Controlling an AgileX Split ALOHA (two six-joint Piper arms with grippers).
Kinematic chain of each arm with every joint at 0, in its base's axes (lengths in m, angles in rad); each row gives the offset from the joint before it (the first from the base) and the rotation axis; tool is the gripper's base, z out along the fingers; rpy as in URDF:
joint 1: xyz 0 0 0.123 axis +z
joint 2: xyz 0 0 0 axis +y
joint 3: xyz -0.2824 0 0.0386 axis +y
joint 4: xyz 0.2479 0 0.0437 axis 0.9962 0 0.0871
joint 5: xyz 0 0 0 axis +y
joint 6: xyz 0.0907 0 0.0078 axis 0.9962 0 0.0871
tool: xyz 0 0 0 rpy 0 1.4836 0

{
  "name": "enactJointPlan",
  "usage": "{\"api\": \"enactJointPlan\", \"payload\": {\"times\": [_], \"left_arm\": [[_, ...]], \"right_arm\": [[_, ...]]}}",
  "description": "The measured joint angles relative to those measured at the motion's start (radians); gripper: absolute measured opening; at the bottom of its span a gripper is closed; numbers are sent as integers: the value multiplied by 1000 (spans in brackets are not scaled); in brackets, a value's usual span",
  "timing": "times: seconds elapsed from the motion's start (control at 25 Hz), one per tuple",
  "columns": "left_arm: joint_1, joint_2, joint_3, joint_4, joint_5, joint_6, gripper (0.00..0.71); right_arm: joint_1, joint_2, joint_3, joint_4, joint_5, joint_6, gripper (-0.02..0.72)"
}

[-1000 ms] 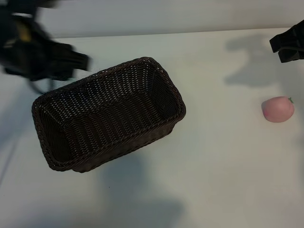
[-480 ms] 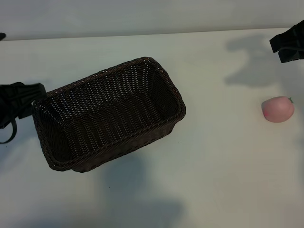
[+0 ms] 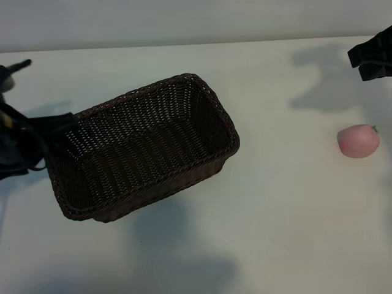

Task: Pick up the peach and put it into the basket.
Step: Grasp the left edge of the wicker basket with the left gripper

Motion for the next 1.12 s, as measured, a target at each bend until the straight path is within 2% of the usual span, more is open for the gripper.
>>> {"api": "enactJointPlan", "payload": {"times": [0.12, 0.32, 0.44, 0.64, 0.84, 0.92, 1.0, 1.12], "left_arm": [[0, 72, 22, -16, -43, 1, 592], [2, 102, 100, -38, -156, -2, 592], [23, 120, 124, -40, -208, -6, 592], [40, 195, 125, -40, -239, 4, 592], [40, 239, 125, -69, -265, 28, 588], [40, 239, 125, -79, -274, 35, 552], [40, 239, 125, -87, -289, 41, 477], [40, 239, 125, -92, -307, 47, 302]], "right_arm": [[0, 0, 0, 0, 1, 0, 241], [0, 0, 0, 0, 3, 0, 241], [0, 0, 0, 10, 3, 0, 242], [0, 0, 0, 44, 3, 0, 242], [0, 0, 0, 50, 3, 0, 242], [0, 0, 0, 50, 3, 0, 242], [0, 0, 0, 50, 3, 0, 242], [0, 0, 0, 50, 3, 0, 242]]}}
